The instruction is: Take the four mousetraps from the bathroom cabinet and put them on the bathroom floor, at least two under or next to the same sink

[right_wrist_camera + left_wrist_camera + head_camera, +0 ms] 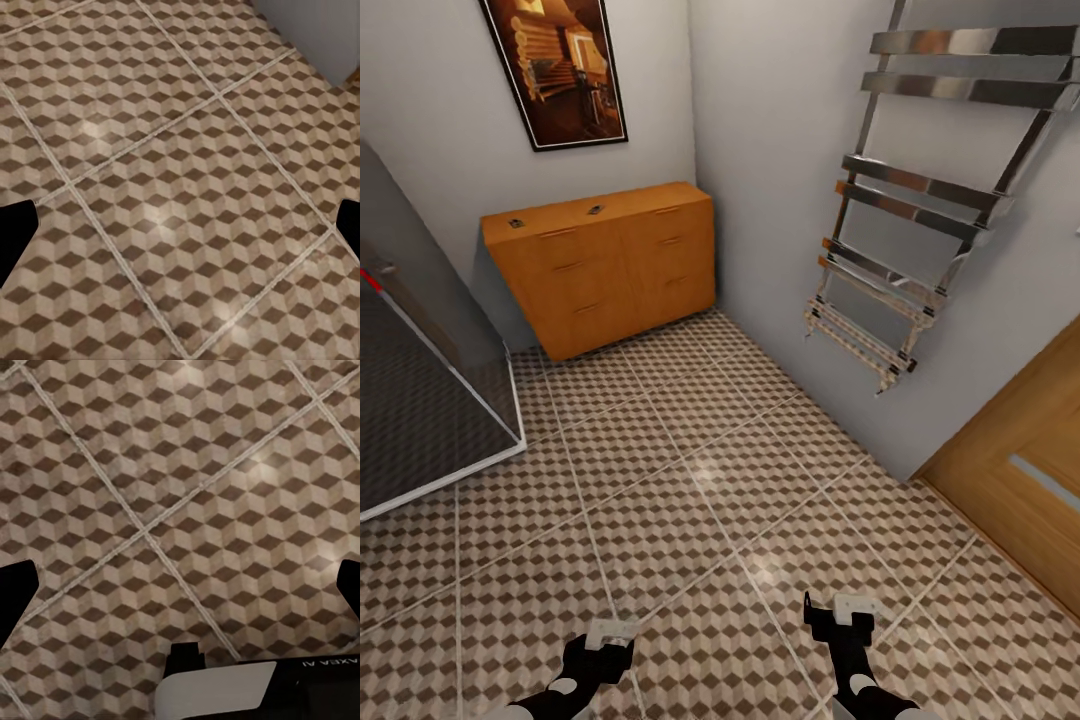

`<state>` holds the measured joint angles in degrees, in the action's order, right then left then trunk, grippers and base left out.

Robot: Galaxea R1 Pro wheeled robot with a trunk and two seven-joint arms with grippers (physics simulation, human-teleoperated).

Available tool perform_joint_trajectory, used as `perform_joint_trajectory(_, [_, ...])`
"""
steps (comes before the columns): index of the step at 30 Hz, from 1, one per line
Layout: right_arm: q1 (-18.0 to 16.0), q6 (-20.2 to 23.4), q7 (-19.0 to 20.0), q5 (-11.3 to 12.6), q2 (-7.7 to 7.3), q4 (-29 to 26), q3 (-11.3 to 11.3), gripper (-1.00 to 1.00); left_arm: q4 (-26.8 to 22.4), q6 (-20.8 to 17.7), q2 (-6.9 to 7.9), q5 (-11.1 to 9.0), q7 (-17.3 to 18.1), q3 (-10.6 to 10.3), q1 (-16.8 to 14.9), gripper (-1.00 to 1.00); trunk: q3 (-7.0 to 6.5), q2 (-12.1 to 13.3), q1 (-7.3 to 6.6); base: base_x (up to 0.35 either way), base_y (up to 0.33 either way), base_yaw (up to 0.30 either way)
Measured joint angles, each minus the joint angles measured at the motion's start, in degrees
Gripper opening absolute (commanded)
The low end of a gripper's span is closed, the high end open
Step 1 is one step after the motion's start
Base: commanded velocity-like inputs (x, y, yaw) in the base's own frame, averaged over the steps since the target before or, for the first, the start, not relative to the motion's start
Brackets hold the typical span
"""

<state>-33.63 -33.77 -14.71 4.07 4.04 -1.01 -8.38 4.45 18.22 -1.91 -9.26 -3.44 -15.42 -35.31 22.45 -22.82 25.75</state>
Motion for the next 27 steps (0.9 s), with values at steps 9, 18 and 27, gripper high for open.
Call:
perform_joint_trajectory(9, [0.0, 0.0, 0.0, 0.0, 0.0, 0.0, 0.0, 1.0, 0.0, 0.0, 0.02, 0.0, 0.0, 0.0, 0.0, 1.0, 0.54, 0.0, 0.0, 0.0, 0.0, 0.232])
perform_joint_trajectory(18, [0.0, 0.0, 0.0, 0.0, 0.0, 0.0, 0.0, 1.0, 0.0, 0.0, 0.02, 0.0, 0.0, 0.0, 0.0, 1.0, 1.08, 0.0, 0.0, 0.0, 0.0, 0.232])
perform_joint_trajectory(27, [0.0, 0.0, 0.0, 0.0, 0.0, 0.0, 0.0, 1.0, 0.0, 0.0, 0.0, 0.0, 0.0, 0.0, 0.0, 1.0, 1.61, 0.0, 0.0, 0.0, 0.0, 0.236])
